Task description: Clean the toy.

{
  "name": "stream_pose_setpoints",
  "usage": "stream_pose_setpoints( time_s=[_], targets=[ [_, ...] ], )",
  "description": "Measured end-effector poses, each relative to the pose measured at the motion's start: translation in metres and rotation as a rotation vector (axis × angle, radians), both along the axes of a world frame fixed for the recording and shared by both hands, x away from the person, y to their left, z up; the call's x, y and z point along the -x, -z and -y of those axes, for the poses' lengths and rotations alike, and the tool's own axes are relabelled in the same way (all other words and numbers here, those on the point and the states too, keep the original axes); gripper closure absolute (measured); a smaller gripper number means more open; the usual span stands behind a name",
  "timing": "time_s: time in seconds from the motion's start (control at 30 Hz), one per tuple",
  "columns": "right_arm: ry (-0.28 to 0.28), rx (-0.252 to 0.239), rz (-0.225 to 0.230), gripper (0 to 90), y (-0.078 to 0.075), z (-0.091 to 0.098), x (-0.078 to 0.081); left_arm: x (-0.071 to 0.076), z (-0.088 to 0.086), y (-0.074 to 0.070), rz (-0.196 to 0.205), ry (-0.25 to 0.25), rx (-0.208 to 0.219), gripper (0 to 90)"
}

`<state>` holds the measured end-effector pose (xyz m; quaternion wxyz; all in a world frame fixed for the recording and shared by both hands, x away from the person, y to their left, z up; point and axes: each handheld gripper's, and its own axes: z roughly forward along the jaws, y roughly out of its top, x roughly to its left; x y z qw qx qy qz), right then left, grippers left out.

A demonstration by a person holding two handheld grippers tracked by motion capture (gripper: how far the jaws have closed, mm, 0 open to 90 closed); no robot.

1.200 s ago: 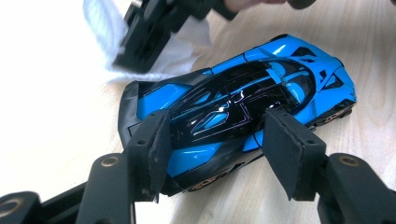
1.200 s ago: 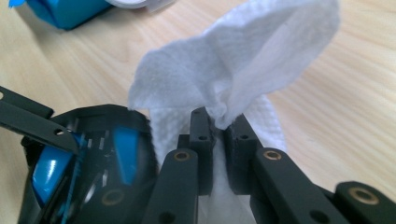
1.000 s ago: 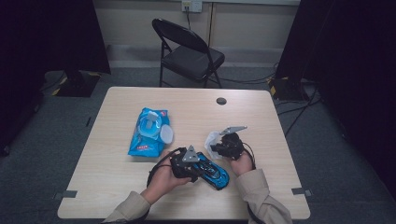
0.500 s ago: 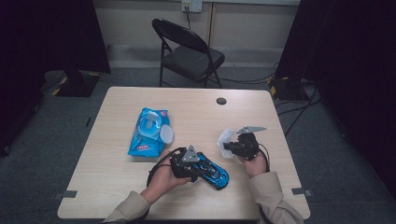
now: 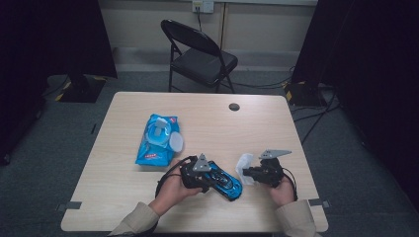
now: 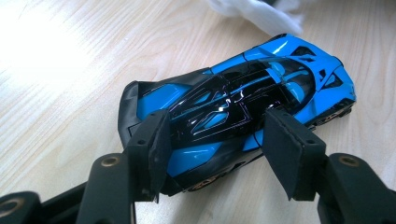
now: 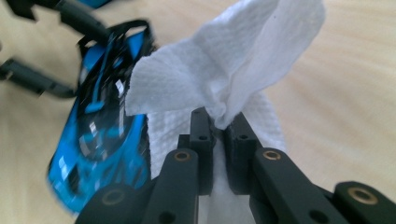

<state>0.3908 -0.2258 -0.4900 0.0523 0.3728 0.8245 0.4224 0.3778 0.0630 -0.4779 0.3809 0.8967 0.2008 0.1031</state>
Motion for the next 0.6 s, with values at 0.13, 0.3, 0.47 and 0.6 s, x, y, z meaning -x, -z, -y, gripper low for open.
stream_pose_setpoints(
  time_s=[0.13, 0.3, 0.47, 0.6],
  targets=[
    [-0.034, 0.008, -0.018, 83.7, 0.005, 0.002, 0.010, 0.000, 0.001, -0.001, -0.003, 0.002, -0.008, 42.1],
    [-0.072, 0.043, -0.020, 83.1, 0.008, -0.007, 0.012, 0.000, 0.001, -0.001, -0.003, 0.000, -0.008, 42.1],
    [-0.057, 0.035, -0.024, 82.4, 0.012, -0.014, 0.009, -0.001, -0.001, 0.000, -0.002, -0.008, 0.003, 41.7],
    [-0.050, 0.032, -0.017, 82.4, 0.013, -0.016, 0.007, -0.001, 0.000, 0.000, -0.001, -0.008, 0.006, 40.6]
  ],
)
